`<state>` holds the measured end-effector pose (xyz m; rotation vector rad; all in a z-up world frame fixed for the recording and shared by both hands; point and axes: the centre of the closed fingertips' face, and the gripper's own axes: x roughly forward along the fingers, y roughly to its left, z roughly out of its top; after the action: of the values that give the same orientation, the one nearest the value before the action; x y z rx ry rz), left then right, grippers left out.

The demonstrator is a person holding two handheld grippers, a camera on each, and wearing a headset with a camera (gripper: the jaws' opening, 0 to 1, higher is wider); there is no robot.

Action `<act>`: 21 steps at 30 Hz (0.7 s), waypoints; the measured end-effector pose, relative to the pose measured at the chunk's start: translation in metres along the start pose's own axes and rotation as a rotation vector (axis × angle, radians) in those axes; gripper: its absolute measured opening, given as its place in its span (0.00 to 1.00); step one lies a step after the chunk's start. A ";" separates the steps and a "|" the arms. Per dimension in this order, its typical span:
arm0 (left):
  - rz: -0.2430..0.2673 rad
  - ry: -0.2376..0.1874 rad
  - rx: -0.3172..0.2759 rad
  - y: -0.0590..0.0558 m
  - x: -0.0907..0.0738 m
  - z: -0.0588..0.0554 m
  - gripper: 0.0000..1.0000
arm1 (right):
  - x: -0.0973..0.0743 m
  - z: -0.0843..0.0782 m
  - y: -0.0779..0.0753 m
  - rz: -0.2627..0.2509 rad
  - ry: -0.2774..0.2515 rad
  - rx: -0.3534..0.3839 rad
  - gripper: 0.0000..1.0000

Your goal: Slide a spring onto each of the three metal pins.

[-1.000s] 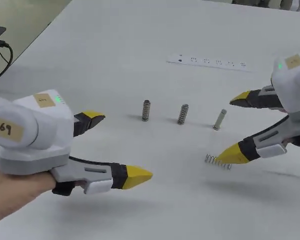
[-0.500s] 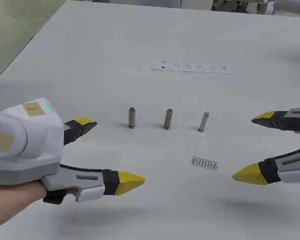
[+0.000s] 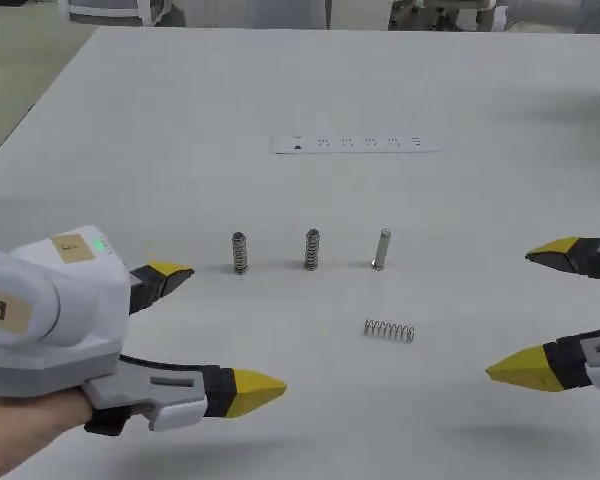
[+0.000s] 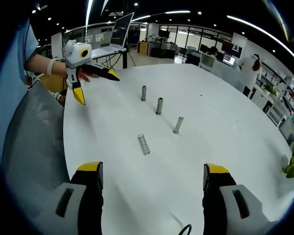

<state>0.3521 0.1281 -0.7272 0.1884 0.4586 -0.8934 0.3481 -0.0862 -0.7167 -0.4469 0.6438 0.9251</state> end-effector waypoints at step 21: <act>-0.202 0.078 0.136 -0.025 0.086 0.001 0.75 | -0.020 -0.014 0.010 -0.044 -0.021 0.064 0.79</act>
<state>0.3790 0.0514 -0.7656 0.3063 0.4955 -1.1194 0.3264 -0.1013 -0.7146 -0.3927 0.6401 0.8643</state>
